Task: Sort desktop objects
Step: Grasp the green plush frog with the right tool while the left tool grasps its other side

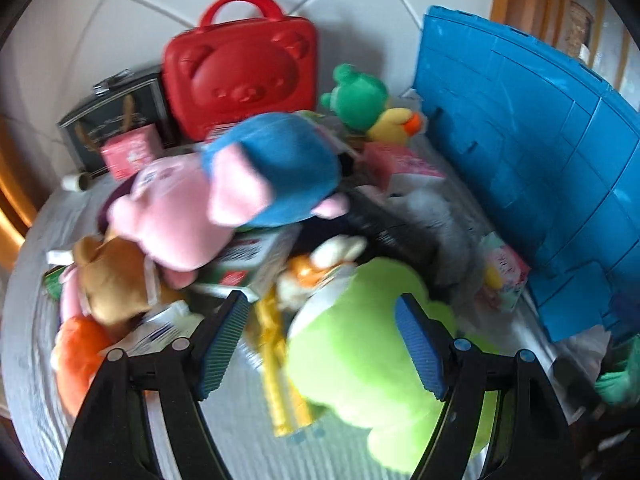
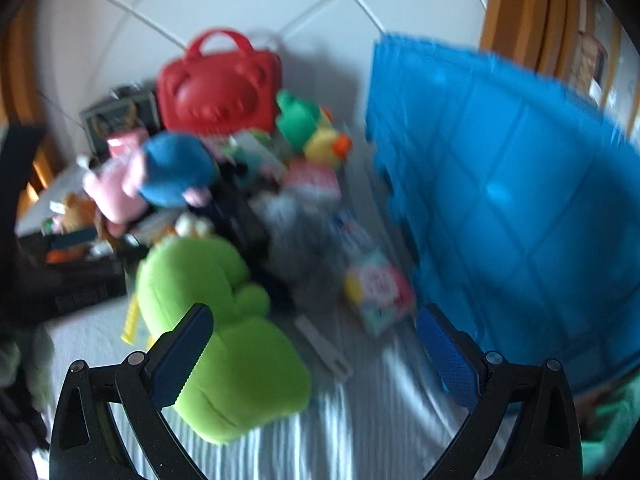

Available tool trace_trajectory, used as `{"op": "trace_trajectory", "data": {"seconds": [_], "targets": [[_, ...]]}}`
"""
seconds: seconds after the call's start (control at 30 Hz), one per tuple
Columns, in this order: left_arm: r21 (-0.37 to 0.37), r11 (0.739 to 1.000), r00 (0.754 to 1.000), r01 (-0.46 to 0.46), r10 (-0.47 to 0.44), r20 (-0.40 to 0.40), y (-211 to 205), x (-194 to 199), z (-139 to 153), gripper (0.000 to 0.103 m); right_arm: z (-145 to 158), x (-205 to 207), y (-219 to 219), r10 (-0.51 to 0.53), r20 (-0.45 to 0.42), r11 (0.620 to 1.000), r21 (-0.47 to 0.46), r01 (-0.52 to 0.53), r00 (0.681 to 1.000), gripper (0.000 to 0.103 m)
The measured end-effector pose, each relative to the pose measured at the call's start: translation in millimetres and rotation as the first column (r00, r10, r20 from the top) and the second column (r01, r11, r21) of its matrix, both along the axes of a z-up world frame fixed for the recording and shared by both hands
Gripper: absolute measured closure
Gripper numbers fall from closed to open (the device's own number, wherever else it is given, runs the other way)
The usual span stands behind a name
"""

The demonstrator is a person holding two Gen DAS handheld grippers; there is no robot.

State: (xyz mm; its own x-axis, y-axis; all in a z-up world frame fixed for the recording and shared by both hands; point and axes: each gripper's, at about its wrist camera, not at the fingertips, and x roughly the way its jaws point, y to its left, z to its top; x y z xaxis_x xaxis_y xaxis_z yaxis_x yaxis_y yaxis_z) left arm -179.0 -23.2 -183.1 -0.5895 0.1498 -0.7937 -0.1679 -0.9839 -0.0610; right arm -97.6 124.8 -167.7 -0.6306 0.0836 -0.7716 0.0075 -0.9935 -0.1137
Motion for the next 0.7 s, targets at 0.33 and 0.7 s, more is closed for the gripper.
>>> {"op": "trace_trajectory", "data": {"seconds": [0.33, 0.7], "targets": [[-0.093, 0.992, 0.996, -0.087, 0.090, 0.029, -22.4, 40.2, -26.7, 0.017, -38.0, -0.2, 21.1, 0.051, 0.096, 0.997, -0.068, -0.045, 0.994, 0.000], [-0.198, 0.980, 0.997, -0.027, 0.041, 0.065, -83.5, 105.5, -34.3, 0.017, -41.4, 53.0, -58.4, 0.168, 0.083, 0.959, -0.246, -0.144, 0.982, 0.000]]}}
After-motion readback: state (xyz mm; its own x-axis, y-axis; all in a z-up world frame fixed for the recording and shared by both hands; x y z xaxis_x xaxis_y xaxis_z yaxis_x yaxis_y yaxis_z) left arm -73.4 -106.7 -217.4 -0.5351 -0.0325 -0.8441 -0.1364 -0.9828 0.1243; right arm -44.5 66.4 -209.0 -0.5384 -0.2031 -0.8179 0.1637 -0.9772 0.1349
